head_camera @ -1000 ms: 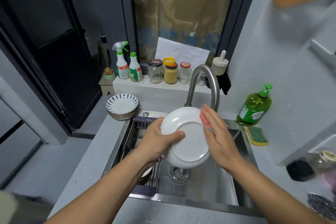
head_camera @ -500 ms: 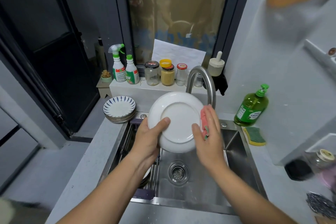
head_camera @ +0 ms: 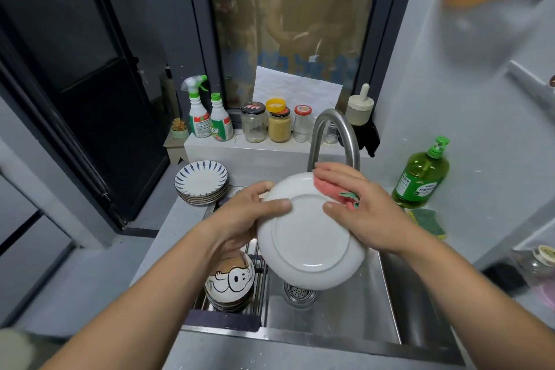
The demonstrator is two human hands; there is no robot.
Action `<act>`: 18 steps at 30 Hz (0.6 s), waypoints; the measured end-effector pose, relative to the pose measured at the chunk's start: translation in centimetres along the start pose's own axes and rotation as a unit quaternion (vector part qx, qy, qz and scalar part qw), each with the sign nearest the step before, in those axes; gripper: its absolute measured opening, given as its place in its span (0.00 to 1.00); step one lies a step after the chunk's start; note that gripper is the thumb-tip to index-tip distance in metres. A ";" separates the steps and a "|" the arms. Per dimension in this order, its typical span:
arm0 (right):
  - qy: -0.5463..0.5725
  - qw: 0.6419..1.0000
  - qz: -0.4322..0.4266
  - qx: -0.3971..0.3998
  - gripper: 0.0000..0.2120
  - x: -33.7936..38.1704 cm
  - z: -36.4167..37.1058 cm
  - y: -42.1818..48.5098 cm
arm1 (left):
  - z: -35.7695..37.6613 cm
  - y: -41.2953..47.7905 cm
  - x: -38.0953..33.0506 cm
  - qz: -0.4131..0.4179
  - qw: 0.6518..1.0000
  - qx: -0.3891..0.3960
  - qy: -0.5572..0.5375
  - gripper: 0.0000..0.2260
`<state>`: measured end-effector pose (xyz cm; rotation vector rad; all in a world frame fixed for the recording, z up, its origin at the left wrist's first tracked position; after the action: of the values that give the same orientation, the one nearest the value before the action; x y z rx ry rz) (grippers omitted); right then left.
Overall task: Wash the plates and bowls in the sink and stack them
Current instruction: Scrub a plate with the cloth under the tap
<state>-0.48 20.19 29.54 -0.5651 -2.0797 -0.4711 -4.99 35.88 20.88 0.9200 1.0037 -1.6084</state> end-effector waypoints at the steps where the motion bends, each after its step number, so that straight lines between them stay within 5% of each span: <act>1: -0.036 0.999 -0.008 0.031 0.24 0.7 0.2 0.3 | 0.7 0.2 -0.4 -0.010 0.999 0.028 0.031 0.17; 5: -0.023 0.999 -0.006 0.034 0.25 0.4 -0.5 1.0 | 1.8 0.8 -1.4 0.006 0.998 0.029 0.058 0.22; 8: -0.098 0.988 -0.014 -0.116 0.24 -0.8 -1.7 0.0 | 1.0 0.8 -1.5 0.054 0.997 -0.051 0.009 0.19; 12: -0.058 0.967 -0.011 -0.248 0.25 -2.1 1.4 -3.0 | -1.0 0.4 -0.5 0.102 0.974 -0.178 -0.095 0.14; 18: -0.119 0.962 -0.001 -0.246 0.24 -2.9 2.7 -2.5 | -0.5 0.3 1.9 0.104 0.948 -0.221 -0.206 0.18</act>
<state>-2.24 18.98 25.38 -0.9473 -2.1930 -0.9765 -5.11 35.67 18.89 0.3490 0.8838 -1.2540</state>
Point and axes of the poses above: each hand's wrist, its own y-axis towards the middle knuckle, its own z-axis out of the palm, x = y × z, the point moved 10 cm from there along y, towards the middle knuckle, and after that the axes turned 11 degrees about x, right-handed, at the moved point
